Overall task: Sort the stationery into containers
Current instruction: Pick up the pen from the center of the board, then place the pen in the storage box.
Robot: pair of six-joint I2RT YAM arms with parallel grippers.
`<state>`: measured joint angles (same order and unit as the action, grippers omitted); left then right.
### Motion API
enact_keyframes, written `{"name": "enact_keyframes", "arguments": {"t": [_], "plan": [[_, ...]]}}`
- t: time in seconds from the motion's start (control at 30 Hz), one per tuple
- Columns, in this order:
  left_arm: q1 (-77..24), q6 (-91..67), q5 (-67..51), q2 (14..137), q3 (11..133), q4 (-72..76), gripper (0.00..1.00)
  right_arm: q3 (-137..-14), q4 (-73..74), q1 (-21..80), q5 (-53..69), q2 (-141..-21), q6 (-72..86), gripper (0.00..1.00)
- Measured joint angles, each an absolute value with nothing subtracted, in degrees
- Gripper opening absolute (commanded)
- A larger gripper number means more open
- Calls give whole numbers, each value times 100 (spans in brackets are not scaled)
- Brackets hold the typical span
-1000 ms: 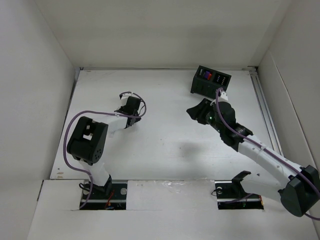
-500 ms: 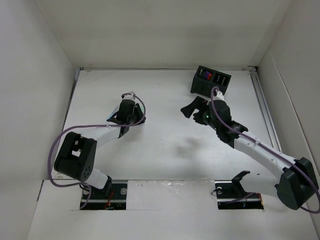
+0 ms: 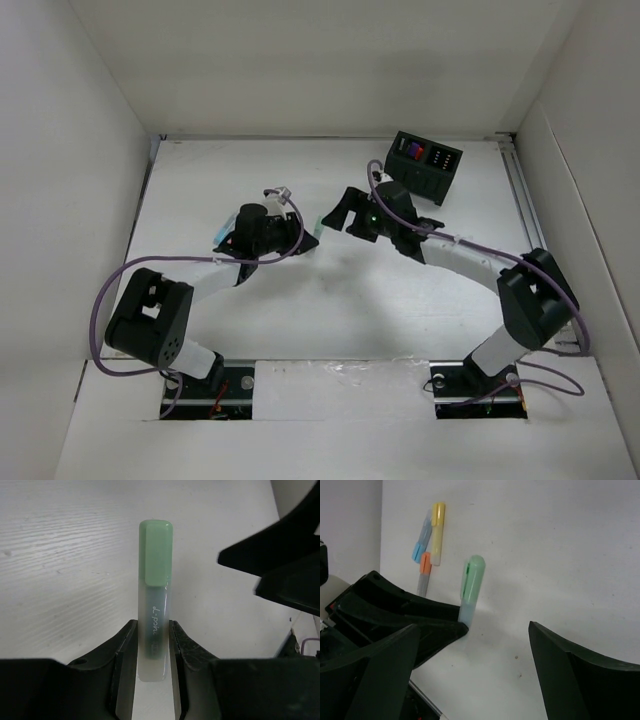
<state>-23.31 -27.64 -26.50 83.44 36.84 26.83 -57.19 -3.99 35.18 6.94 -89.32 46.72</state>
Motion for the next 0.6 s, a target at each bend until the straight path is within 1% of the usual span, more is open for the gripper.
{"name": "enact_keyframes", "arguments": {"t": [0.07, 0.1, 0.17, 0.23, 0.27, 0.3, 0.37, 0.4, 0.43, 0.47, 0.5, 0.53, 0.6], "plan": [[-2390, -2770, -2810, 8344, 3673, 2777, 0, -5833, -473, 3531, 786, -9137, 4678, 86], [-2425, -2770, -2871, 8344, 3673, 2816, 0, -5883, -493, 3533, 832, -9233, 4683, 86], [-2473, -2775, -3004, 8344, 3671, 2873, 0, -5979, -558, 3531, 943, -9430, 4718, 81], [-2519, -2792, -3114, 8342, 3669, 2921, 0, -6049, -622, 3527, 1052, -9623, 4770, 74], [-2534, -2794, -3148, 8340, 3667, 2941, 0, -6088, -657, 3522, 1114, -9723, 4797, 68], [-2543, -2797, -3159, 8340, 3664, 2961, 0, -6125, -676, 3522, 1175, -9815, 4829, 59], [-2552, -2799, -3186, 8340, 3660, 3000, 0, -6167, -701, 3524, 1278, -9953, 4866, 45], [-2552, -2801, -3201, 8340, 3658, 3020, 0, -6173, -707, 3524, 1306, -9983, 4880, 37], [-2552, -2805, -3223, 8340, 3656, 3028, 0, -6173, -714, 3524, 1343, -10009, 4910, 25], [-2552, -2805, -3227, 8340, 3651, 3017, 1, -6178, -740, 3522, 1400, -10025, 4980, 20], [-2556, -2814, -3229, 8340, 3634, 3020, 10, -6204, -792, 3520, 1474, -10027, 5011, 15], [-2565, -2816, -3221, 8337, 3629, 3035, 17, -6217, -794, 3524, 1490, -10027, 5013, 8], [-2565, -2829, -3186, 8318, 3625, 3063, 31, -6222, -819, 3509, 1527, -10027, 5041, 4]]}}
